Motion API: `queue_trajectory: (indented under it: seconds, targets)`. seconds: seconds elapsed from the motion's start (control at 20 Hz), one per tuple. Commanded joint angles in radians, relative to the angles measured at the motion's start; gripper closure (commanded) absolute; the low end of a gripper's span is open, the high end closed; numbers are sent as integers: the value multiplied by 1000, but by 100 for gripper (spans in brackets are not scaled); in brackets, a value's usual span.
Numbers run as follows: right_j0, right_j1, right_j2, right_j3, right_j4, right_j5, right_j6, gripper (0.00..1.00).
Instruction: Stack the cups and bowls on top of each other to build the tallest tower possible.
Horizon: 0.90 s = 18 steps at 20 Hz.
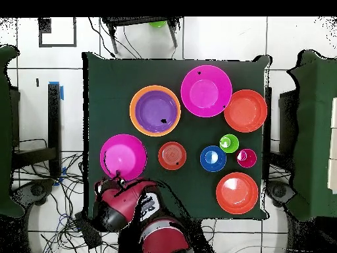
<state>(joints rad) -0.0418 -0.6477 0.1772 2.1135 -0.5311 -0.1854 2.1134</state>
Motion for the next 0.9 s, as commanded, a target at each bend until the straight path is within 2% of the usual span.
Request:
queue_trajectory:
  seconds: [0.05,0.9]
  targets:
    - [36,124,-34,-32,57,19,139,0]
    - [143,267,-86,-80,143,-130,144,0]
